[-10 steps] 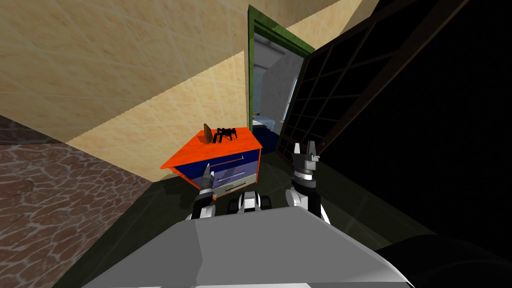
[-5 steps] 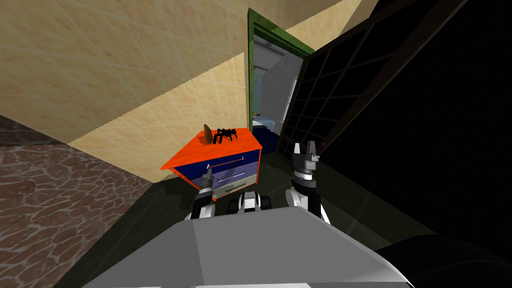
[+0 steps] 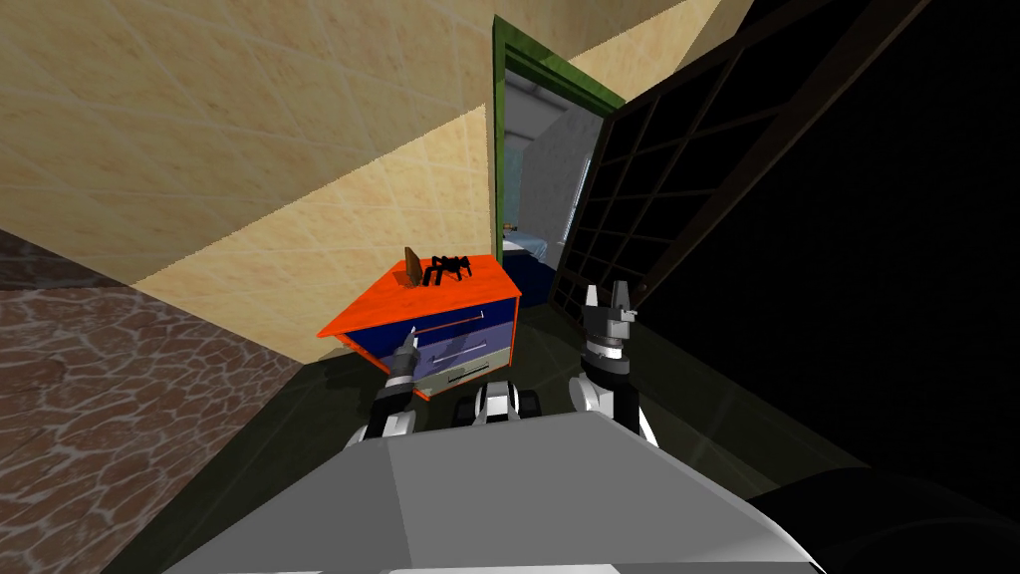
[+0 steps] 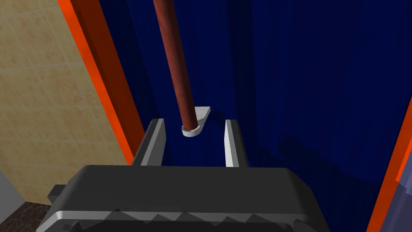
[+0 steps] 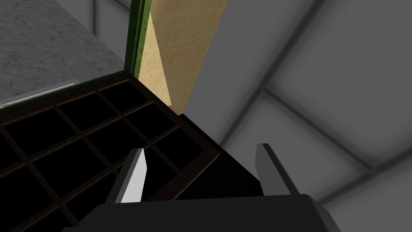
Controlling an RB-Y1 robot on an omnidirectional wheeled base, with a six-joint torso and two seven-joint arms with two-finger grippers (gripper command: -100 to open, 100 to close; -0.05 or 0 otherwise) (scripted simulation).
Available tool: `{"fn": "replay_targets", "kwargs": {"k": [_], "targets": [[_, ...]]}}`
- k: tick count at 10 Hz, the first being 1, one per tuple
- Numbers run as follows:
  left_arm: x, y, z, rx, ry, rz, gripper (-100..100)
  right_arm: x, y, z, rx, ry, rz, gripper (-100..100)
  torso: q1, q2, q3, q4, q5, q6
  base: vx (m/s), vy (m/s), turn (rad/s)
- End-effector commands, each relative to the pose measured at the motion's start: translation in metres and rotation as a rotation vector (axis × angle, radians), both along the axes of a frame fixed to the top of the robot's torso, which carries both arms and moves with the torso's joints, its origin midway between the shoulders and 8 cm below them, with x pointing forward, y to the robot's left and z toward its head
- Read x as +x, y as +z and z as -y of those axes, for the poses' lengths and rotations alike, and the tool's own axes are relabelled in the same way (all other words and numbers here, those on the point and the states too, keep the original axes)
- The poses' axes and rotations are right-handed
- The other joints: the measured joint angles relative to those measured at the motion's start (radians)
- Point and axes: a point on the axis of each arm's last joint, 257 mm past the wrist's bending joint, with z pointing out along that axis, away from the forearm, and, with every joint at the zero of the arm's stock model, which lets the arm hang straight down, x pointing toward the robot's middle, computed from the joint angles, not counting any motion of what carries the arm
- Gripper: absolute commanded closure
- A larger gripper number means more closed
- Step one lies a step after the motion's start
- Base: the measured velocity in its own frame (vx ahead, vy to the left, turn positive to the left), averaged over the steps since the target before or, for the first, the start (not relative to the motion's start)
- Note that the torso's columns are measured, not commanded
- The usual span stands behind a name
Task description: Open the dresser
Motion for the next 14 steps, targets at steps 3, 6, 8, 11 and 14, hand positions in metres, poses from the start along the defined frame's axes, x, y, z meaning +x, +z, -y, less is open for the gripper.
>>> {"fn": "replay_targets", "kwargs": {"k": [3, 6, 8, 11, 14], "targets": [[0.003, 0.005, -0.022, 0.074, -0.02, -0.034, -100, 0.0, 0.0, 0.0, 0.0, 0.0, 0.0, 0, -0.004, 0.003, 0.002, 0.0, 0.0, 0.0, 0.02, -0.033, 0.008], [0.004, 0.009, -0.025, 0.065, -0.009, -0.047, -100, 0.0, 0.0, 0.0, 0.0, 0.0, 0.0, 0, -0.005, 0.002, 0.002, 0.0, 0.0, 0.0, 0.018, -0.094, 0.014], [0.004, 0.014, -0.021, 0.03, 0.007, -0.039, -100, 0.0, 0.0, 0.0, 0.0, 0.0, 0.0, 0, -0.002, 0.003, 0.002, 0.0, 0.0, 0.0, 0.012, -0.093, 0.016], [0.004, 0.014, -0.013, -0.025, 0.029, -0.027, -100, 0.0, 0.0, 0.0, 0.0, 0.0, 0.0, 0, 0.0, 0.002, 0.001, -0.001, 0.001, 0.0, 0.02, -0.046, 0.005], [0.003, 0.012, -0.003, -0.086, 0.052, -0.017, -100, 0.0, 0.0, 0.0, 0.0, 0.0, 0.0, 0, -0.002, 0.003, 0.002, 0.0, 0.001, 0.0, 0.002, -0.011, 0.002]]}}
